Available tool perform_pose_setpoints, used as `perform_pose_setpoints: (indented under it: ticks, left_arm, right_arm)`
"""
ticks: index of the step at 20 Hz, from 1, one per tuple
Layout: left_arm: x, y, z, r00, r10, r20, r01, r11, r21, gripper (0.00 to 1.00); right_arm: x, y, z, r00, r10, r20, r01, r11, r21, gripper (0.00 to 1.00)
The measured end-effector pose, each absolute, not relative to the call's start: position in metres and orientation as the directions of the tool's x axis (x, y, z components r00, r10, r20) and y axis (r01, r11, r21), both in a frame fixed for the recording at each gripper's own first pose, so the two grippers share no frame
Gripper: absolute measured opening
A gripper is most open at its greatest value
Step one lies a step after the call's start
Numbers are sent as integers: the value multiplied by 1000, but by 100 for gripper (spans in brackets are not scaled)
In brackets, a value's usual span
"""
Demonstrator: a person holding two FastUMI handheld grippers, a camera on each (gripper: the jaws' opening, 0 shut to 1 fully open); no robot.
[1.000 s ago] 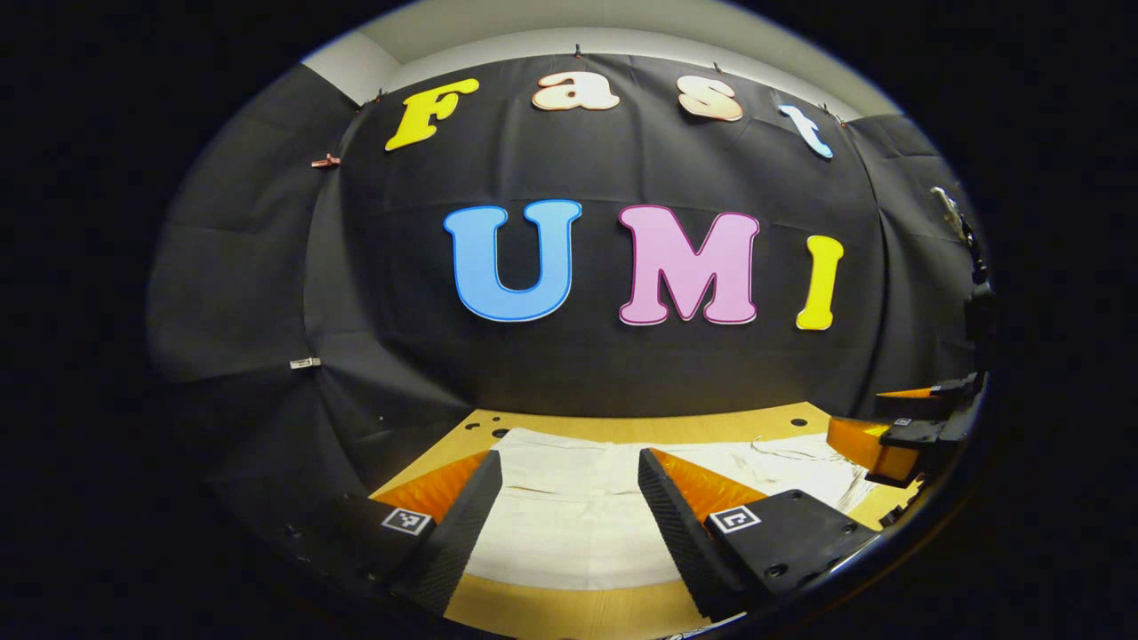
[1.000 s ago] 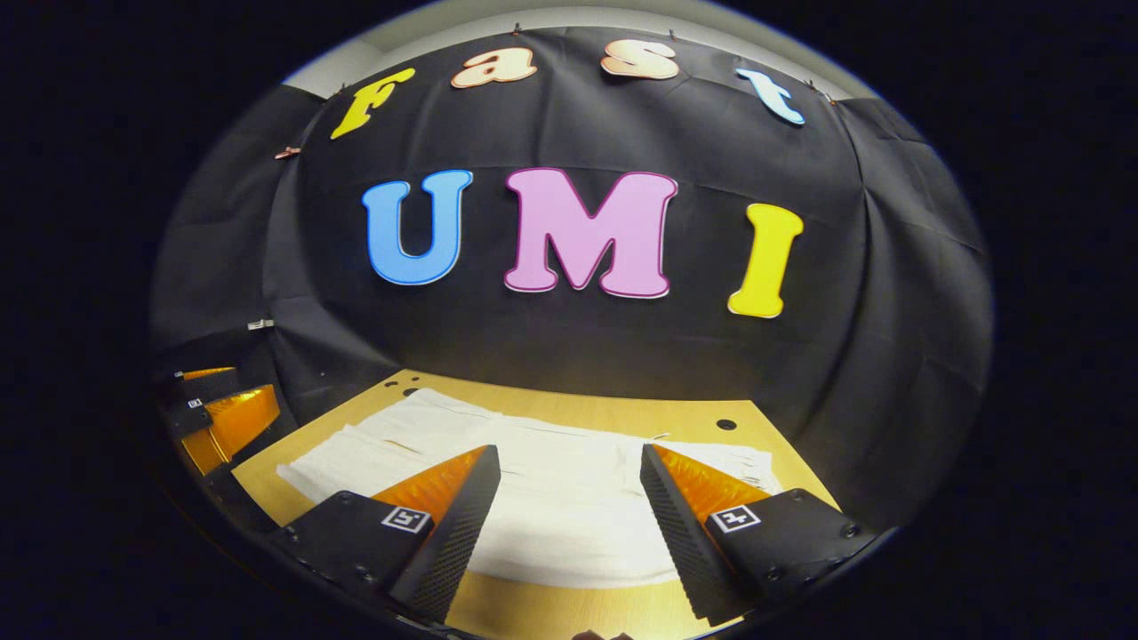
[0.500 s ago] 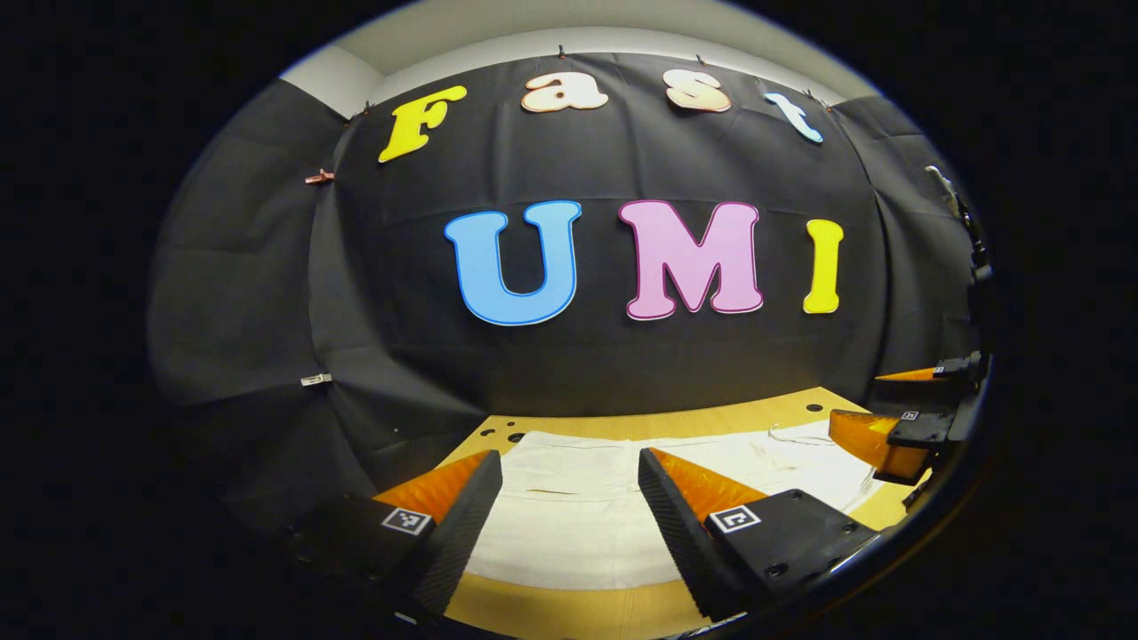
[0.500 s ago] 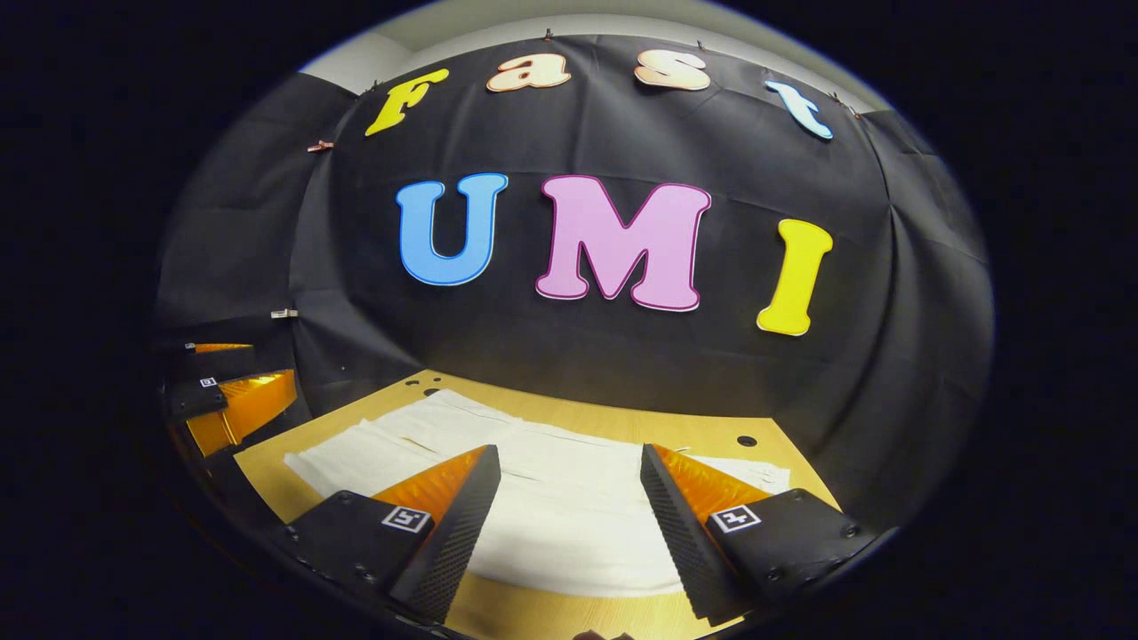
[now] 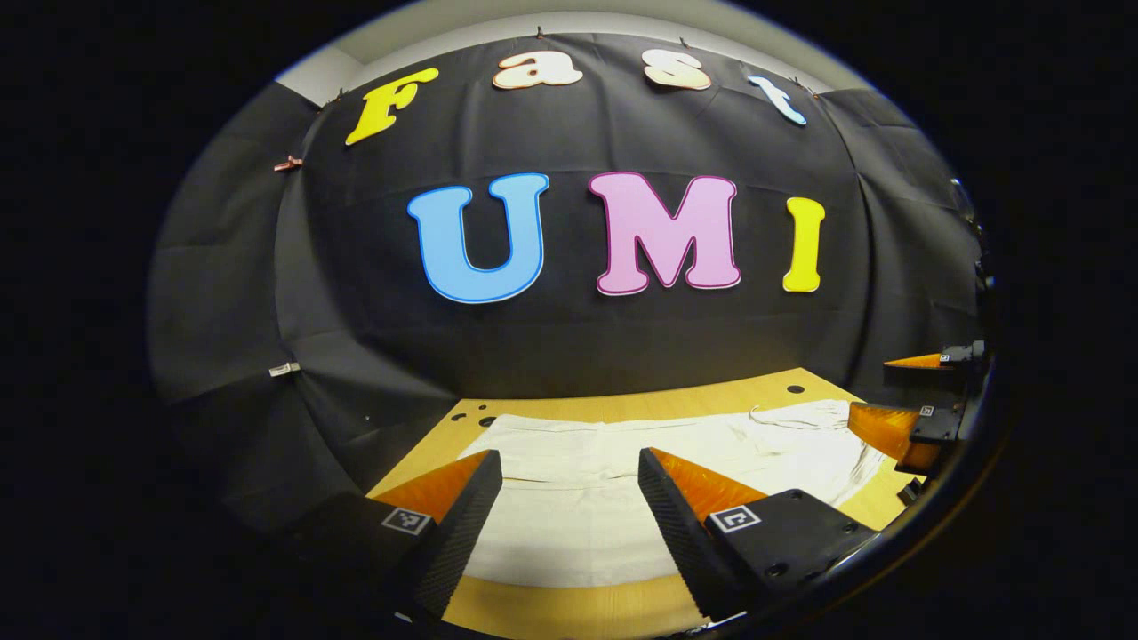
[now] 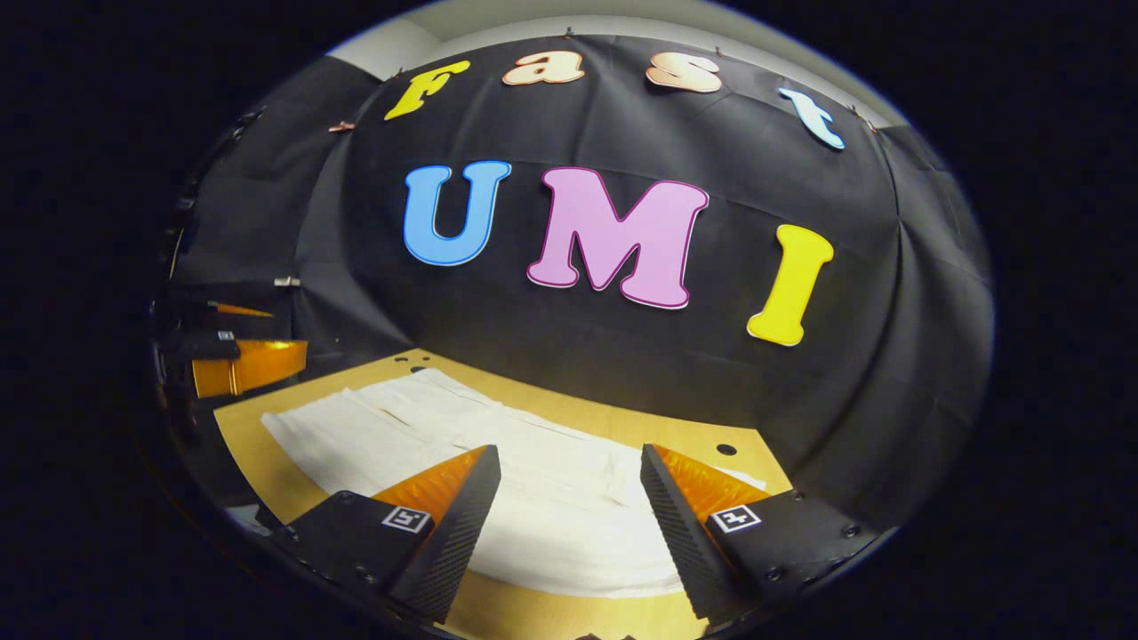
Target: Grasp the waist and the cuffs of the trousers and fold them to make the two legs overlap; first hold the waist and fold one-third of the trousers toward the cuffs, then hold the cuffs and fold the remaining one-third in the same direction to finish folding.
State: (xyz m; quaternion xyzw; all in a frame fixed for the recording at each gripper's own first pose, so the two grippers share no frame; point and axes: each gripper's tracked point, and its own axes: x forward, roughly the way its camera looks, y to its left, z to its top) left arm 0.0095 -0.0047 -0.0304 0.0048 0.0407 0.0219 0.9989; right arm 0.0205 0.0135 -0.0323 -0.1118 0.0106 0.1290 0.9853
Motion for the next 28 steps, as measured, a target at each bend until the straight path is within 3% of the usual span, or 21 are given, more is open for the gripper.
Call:
perform_pose_setpoints:
  ticks: [13,18,23,28]
  left_arm:
    - [24,-17,-83,968,153,-197,-156,988,-2,98]
    - [8,-15,-111,942,207,-264,-207,978,28,98]
    - [0,-17,-126,921,239,-309,-235,971,49,98]
    - [-7,-16,-137,896,281,-343,-283,958,46,98]
  right_arm:
    - [67,-133,-110,931,265,-252,-365,718,-593,98]
    - [76,-180,-157,899,251,-358,-436,584,-684,98]
    - [74,-221,-214,836,249,-488,-548,360,-755,98]
    - [79,-252,-244,813,211,-542,-582,296,-758,98]
